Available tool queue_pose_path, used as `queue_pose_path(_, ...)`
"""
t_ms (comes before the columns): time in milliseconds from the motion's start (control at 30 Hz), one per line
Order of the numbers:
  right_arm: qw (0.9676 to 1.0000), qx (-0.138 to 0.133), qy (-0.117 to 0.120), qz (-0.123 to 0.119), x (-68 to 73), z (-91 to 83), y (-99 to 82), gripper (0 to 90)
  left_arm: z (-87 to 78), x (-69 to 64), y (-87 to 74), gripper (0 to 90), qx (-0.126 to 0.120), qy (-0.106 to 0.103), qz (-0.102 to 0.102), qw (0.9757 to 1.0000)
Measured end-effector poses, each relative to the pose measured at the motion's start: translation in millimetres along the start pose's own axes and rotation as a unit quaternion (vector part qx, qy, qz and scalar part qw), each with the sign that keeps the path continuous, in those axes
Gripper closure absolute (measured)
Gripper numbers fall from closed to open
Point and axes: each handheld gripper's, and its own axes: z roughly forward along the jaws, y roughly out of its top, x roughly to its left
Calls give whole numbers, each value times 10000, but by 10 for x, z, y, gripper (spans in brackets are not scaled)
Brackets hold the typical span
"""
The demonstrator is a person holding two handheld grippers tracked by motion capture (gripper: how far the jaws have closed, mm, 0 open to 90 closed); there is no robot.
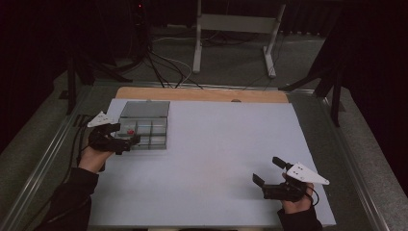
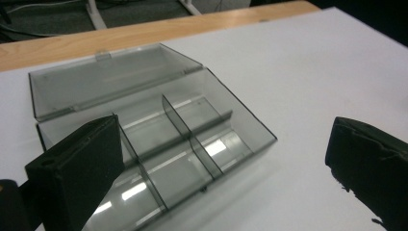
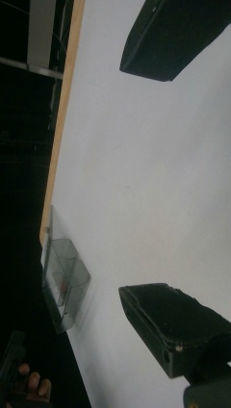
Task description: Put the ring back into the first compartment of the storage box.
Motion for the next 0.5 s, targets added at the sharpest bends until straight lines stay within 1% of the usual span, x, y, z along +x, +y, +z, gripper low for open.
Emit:
queue_pose_path(33, 10000, 6, -2, 1, 0, 0, -1, 0, -7, -36, -59, 4, 41, -38, -5, 10000)
queue_pose_path(100, 10000, -1, 2, 18, -5, 1, -2, 0, -11, -78, -124, 4, 76, -128, 0, 9999)
queue_pose_path(167, 10000, 5, 6, 1, -2, 1, -2, 0, -10, -131, -194, 4, 106, -148, 52, 9998)
queue_pose_path(300, 10000, 4, 10, 11, 2, 2, -1, 0, -10, -228, -346, 4, 98, -220, 108, 9997)
queue_pose_path(500, 10000, 17, 14, -8, 4, 4, -5, 0, -16, -360, -572, 4, 125, -392, 149, 9990)
